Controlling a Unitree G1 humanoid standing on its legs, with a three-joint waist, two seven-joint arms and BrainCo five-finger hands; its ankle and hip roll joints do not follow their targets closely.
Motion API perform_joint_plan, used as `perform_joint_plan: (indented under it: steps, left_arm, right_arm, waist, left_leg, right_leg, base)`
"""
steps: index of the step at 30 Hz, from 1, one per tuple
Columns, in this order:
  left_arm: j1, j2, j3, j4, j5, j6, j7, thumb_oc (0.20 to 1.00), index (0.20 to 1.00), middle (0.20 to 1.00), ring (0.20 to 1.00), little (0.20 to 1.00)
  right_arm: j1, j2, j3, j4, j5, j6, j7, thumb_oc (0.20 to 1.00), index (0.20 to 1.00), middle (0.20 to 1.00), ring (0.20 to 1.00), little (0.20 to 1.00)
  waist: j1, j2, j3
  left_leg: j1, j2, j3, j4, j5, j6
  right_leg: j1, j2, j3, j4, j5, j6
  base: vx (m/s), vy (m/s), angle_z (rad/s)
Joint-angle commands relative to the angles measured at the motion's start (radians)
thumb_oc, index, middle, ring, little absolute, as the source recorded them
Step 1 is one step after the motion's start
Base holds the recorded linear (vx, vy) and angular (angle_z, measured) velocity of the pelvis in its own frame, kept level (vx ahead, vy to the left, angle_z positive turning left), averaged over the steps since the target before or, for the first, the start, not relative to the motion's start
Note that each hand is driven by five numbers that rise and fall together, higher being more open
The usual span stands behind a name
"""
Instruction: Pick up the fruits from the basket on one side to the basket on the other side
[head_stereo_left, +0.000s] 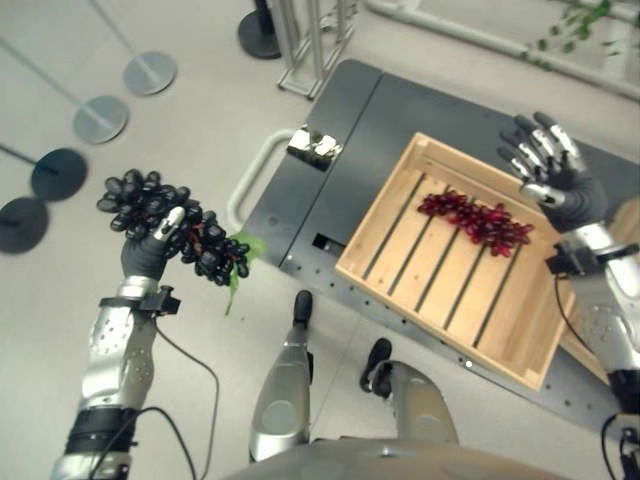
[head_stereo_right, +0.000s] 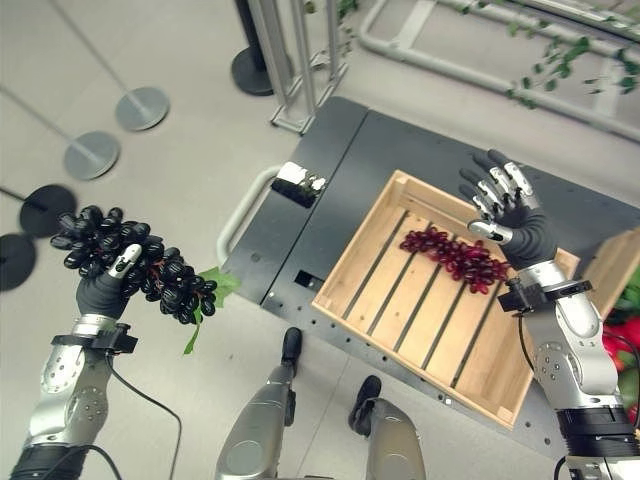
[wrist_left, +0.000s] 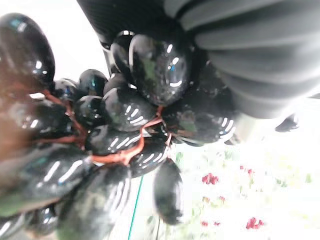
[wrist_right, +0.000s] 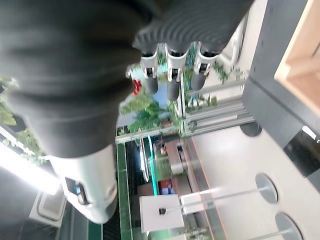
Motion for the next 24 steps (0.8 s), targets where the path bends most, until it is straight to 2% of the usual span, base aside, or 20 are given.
perform_joint_plan:
  steps: [1,2,4,5,6,7,10,12,15,17,18,19,20,21,23,24]
  left_arm:
    - [-0.062,0.065,0.032,-0.06,0.032,-0.09,0.027,0.2,0.2,0.2,0.2,0.2]
    - [-0.063,0.06,0.03,-0.058,0.036,-0.09,0.035,0.2,0.2,0.2,0.2,0.2]
    - [-0.062,0.054,0.03,-0.055,0.07,-0.098,0.077,0.2,0.2,0.2,0.2,0.2]
    - [-0.053,0.057,0.039,-0.05,0.109,-0.105,0.115,0.2,0.2,0.2,0.2,0.2]
    - [-0.052,0.057,0.04,-0.051,0.112,-0.105,0.119,0.2,0.2,0.2,0.2,0.2]
    - [-0.045,0.069,0.054,-0.057,0.146,-0.111,0.136,0.2,0.2,0.2,0.2,0.2]
    - [-0.043,0.067,0.062,-0.057,0.147,-0.115,0.143,0.2,0.2,0.2,0.2,0.2]
    - [-0.046,0.072,0.086,-0.05,0.182,-0.131,0.186,0.2,0.2,0.2,0.2,0.2]
    - [-0.047,0.083,0.094,-0.066,0.248,-0.14,0.222,0.2,0.2,0.2,0.2,0.2]
    - [-0.047,0.093,0.096,-0.079,0.29,-0.146,0.247,0.2,0.2,0.2,0.2,0.2]
    - [-0.055,0.078,0.087,-0.077,0.283,-0.147,0.256,0.2,0.2,0.2,0.2,0.2]
    - [-0.059,0.073,0.082,-0.077,0.285,-0.144,0.262,0.2,0.2,0.2,0.2,0.2]
    - [-0.06,0.072,0.076,-0.082,0.3,-0.142,0.271,0.2,0.2,0.2,0.2,0.2]
    - [-0.062,0.065,0.066,-0.089,0.315,-0.14,0.277,0.2,0.2,0.2,0.2,0.2]
    - [-0.076,0.045,0.046,-0.087,0.295,-0.138,0.269,0.2,0.2,0.2,0.2,0.2]
    - [-0.079,0.039,0.04,-0.083,0.3,-0.137,0.271,0.2,0.2,0.2,0.2,0.2]
  right_arm:
    - [0.0,0.054,-0.062,-0.061,-0.037,-0.085,-0.031,1.0,1.0,1.0,1.0,1.0]
    - [0.011,0.069,-0.072,-0.064,-0.04,-0.086,-0.033,1.0,1.0,1.0,1.0,1.0]
    - [0.016,0.104,-0.07,-0.051,-0.057,-0.1,-0.056,1.0,1.0,1.0,1.0,1.0]
    - [0.005,0.13,-0.048,-0.036,-0.072,-0.103,-0.077,1.0,1.0,1.0,1.0,1.0]
    - [0.003,0.132,-0.046,-0.035,-0.073,-0.104,-0.078,1.0,1.0,1.0,1.0,1.0]
    - [-0.004,0.149,-0.042,0.004,-0.066,-0.11,-0.092,1.0,1.0,1.0,1.0,1.0]
    - [-0.009,0.159,-0.032,0.011,-0.071,-0.111,-0.096,1.0,1.0,1.0,1.0,1.0]
    - [-0.01,0.181,-0.019,0.034,-0.097,-0.12,-0.12,1.0,1.0,1.0,1.0,1.0]
    - [-0.007,0.204,-0.021,0.052,-0.125,-0.131,-0.146,1.0,1.0,1.0,1.0,1.0]
    - [0.001,0.22,-0.029,0.053,-0.137,-0.138,-0.162,1.0,1.0,1.0,1.0,1.0]
    - [0.003,0.234,-0.03,0.057,-0.155,-0.144,-0.178,1.0,1.0,1.0,1.0,1.0]
    - [0.005,0.241,-0.026,0.054,-0.169,-0.147,-0.185,1.0,1.0,1.0,1.0,1.0]
    - [0.012,0.242,-0.026,0.053,-0.18,-0.147,-0.187,1.0,1.0,1.0,1.0,1.0]
    - [0.018,0.248,-0.026,0.056,-0.19,-0.15,-0.192,1.0,1.0,1.0,1.0,1.0]
    - [0.036,0.252,-0.032,0.056,-0.195,-0.148,-0.189,1.0,1.0,1.0,1.0,1.0]
    - [0.037,0.256,-0.03,0.06,-0.199,-0.15,-0.188,1.0,1.0,1.0,1.0,1.0]
  waist:
    - [-0.052,-0.052,-0.042]
    - [-0.059,-0.043,-0.049]
    - [-0.066,-0.038,-0.051]
    - [-0.054,-0.05,-0.046]
    - [-0.055,-0.052,-0.044]
    - [-0.04,-0.063,-0.04]
    - [-0.035,-0.068,-0.04]
    - [-0.016,-0.076,-0.054]
    - [-0.002,-0.071,-0.068]
    - [-0.006,-0.07,-0.073]
    - [-0.01,-0.065,-0.073]
    - [-0.017,-0.059,-0.071]
    - [-0.026,-0.054,-0.065]
    - [-0.038,-0.046,-0.065]
    - [-0.073,-0.036,-0.077]
    - [-0.085,-0.033,-0.08]
  left_leg:
    - [0.027,0.014,0.047,0.023,-0.084,-0.058]
    - [0.037,-0.005,0.056,-0.006,-0.082,-0.055]
    - [0.042,-0.009,0.069,-0.043,-0.069,-0.055]
    - [0.036,-0.018,0.041,-0.018,-0.081,-0.044]
    - [0.037,-0.019,0.04,-0.015,-0.083,-0.044]
    - [0.033,-0.025,0.029,0.012,-0.101,-0.031]
    - [0.033,-0.028,0.029,0.024,-0.11,-0.027]
    - [0.041,-0.047,0.02,0.038,-0.138,-0.017]
    - [0.053,-0.079,0.001,0.057,-0.168,0.004]
    - [0.077,-0.118,-0.015,0.046,-0.186,0.028]
    - [0.08,-0.143,-0.015,0.038,-0.163,0.047]
    - [0.091,-0.154,-0.028,0.037,-0.167,0.057]
    - [0.101,-0.166,-0.045,0.04,-0.172,0.066]
    - [0.109,-0.173,-0.064,0.042,-0.171,0.072]
    - [0.145,-0.188,-0.109,-0.003,-0.155,0.071]
    - [0.163,-0.195,-0.134,-0.028,-0.143,0.067]
  right_leg:
    - [-0.023,0.007,0.009,-0.095,0.049,0.089]
    - [-0.015,0.008,-0.002,-0.103,0.055,0.092]
    - [-0.006,-0.002,-0.017,-0.088,0.066,0.106]
    - [0.01,-0.02,-0.015,-0.078,0.079,0.11]
    - [0.012,-0.021,-0.015,-0.077,0.079,0.111]
    - [0.025,-0.043,-0.012,-0.068,0.086,0.114]
    - [0.031,-0.054,-0.01,-0.067,0.088,0.119]
    - [0.05,-0.077,-0.003,-0.067,0.103,0.135]
    - [0.061,-0.116,0.011,-0.01,0.105,0.157]
    - [0.052,-0.157,0.044,0.067,0.134,0.178]
    - [0.05,-0.179,0.049,0.098,0.175,0.168]
    - [0.042,-0.18,0.081,0.129,0.188,0.162]
    - [0.017,-0.169,0.147,0.177,0.193,0.161]
    - [-0.001,-0.139,0.207,0.214,0.185,0.161]
    - [-0.06,-0.02,0.33,0.243,0.126,0.141]
    - [-0.1,0.033,0.358,0.243,0.111,0.13]
  base:
    - [0.02,0.032,1.48]
    - [0.05,0.101,1.33]
    - [0.07,0.127,0.81]
    - [0.06,0.089,0.55]
    - [0.11,0.17,0.39]
    - [0.04,0.091,0.13]
    - [0.06,0.127,0.11]
    - [0.14,0.217,0.16]
    - [0.15,0.24,0.1]
    - [0.12,0.297,0.22]
    - [0.07,0.305,0.3]
    - [0.05,0.275,0.62]
    - [0.11,0.226,0.66]
    - [0.08,0.213,0.8]
    - [0.11,0.157,0.74]
    - [0.14,0.074,0.86]
